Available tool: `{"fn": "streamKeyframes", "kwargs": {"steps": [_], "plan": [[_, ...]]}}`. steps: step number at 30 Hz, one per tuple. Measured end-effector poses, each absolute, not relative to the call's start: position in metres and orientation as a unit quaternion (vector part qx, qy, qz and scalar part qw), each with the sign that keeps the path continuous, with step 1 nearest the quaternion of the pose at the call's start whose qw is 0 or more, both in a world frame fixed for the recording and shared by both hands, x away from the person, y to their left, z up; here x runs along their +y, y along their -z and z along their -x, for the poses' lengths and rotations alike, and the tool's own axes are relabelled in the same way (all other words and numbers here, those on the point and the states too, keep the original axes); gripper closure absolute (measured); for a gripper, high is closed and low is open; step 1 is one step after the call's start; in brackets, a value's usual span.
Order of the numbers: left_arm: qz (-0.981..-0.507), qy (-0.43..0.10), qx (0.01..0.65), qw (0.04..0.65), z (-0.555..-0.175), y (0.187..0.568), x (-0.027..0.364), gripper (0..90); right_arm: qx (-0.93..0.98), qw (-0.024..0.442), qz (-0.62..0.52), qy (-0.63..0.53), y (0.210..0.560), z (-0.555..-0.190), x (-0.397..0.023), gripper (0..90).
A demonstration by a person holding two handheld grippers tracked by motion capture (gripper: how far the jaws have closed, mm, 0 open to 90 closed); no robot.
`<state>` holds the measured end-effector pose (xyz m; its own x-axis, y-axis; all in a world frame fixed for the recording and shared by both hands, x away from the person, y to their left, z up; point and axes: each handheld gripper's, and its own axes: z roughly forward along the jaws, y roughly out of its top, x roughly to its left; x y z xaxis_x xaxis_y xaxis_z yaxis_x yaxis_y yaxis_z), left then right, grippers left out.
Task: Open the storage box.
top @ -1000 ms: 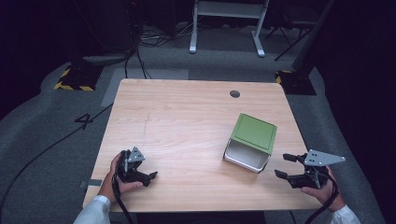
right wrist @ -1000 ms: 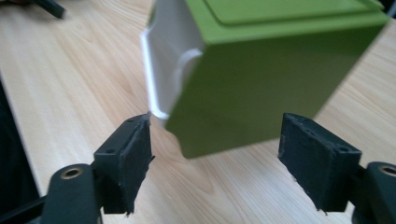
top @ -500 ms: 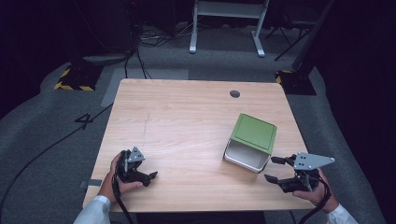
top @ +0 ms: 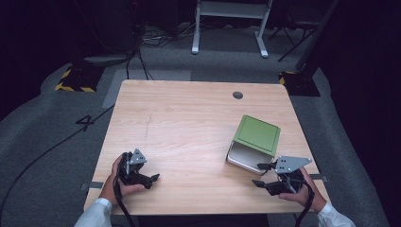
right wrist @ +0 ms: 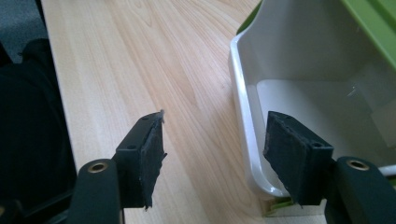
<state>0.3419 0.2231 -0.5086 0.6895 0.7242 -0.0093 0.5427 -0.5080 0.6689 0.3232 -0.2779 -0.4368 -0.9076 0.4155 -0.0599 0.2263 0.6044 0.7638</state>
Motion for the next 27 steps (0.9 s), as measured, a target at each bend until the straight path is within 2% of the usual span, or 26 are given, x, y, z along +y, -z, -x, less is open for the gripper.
{"fn": "streamKeyframes", "kwargs": {"steps": [3,6,8,18,24,27], "plan": [[-0.857,-0.137,0.369,0.331,-0.342,0.509,0.223,0.3,0.892,0.109,-0.182,-0.4,0.442,-0.326,-0.275,40.7],[-0.857,-0.137,0.37,0.331,-0.342,0.509,0.223,0.3,0.893,0.121,-0.181,-0.394,0.445,-0.327,-0.274,43.4],[-0.857,-0.137,0.369,0.331,-0.342,0.509,0.223,0.3,0.891,0.122,-0.188,-0.395,0.444,-0.329,-0.275,49.7],[-0.857,-0.137,0.371,0.332,-0.343,0.509,0.222,0.2,0.892,0.14,-0.201,-0.379,0.448,-0.337,-0.271,50.3],[-0.857,-0.137,0.371,0.331,-0.343,0.509,0.222,0.2,0.891,0.136,-0.214,-0.376,0.448,-0.346,-0.271,57.0],[-0.857,-0.138,0.37,0.331,-0.343,0.509,0.222,0.2,0.89,0.137,-0.217,-0.378,0.447,-0.35,-0.271,64.2]]}}
